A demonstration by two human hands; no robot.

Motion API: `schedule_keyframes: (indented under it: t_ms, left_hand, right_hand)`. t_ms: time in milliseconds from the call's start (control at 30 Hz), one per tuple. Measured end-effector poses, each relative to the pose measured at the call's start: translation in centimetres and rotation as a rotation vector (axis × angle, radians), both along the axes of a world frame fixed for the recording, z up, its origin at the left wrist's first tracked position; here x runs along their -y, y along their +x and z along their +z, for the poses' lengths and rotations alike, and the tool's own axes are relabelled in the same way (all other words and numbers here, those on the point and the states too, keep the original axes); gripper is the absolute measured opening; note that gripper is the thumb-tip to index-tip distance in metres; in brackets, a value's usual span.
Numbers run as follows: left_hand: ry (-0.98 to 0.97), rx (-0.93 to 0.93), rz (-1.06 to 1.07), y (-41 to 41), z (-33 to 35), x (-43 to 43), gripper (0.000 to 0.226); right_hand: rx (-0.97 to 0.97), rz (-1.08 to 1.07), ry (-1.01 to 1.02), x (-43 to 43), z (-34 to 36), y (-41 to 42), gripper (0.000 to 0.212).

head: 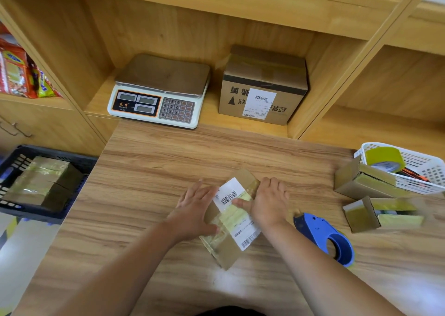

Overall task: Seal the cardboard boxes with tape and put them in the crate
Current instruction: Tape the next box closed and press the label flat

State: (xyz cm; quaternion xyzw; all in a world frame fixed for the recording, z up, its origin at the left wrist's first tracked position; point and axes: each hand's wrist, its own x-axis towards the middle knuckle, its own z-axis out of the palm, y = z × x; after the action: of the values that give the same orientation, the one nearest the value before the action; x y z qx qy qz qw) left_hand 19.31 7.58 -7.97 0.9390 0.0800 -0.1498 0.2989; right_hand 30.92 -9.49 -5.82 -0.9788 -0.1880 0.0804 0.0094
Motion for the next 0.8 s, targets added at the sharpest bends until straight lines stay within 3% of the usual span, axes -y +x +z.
schedule_keyframes:
  t_ms: [167,233,367,467,533,800]
  left_hand:
    - [0.069,0.023,0.06,0.4,0.7,0.0,0.101]
    - [0.076,0.035,0.09,0.3,0.7,0.6,0.096]
    - [0.136,0.017,0.153,0.2,0.4,2.5,0.103]
    - [0.225,0.076,0.202,0.2,-0.1,3.3,0.101]
    - [0.235,0.131,0.224,0.1,-0.4,3.4,0.095]
    - [0.22,0.174,0.278,0.2,-0.9,3.7,0.079]
  right_hand:
    - [-0.056,-0.204,0.29,3.2,-0.3,-1.6,0.052]
    - [-0.096,-0.262,0.323,4.1,-0.4,-2.5,0.043]
    - [-0.175,-0.316,0.375,4.7,-0.4,-3.5,0.048]
    - [-0.207,-0.241,0.282,3.9,-0.5,-4.0,0.085]
    - [-0.225,-0.215,0.19,3.3,-0.8,-4.6,0.099]
    - [-0.225,-0.25,0.301,3.6,-1.5,-4.6,0.056]
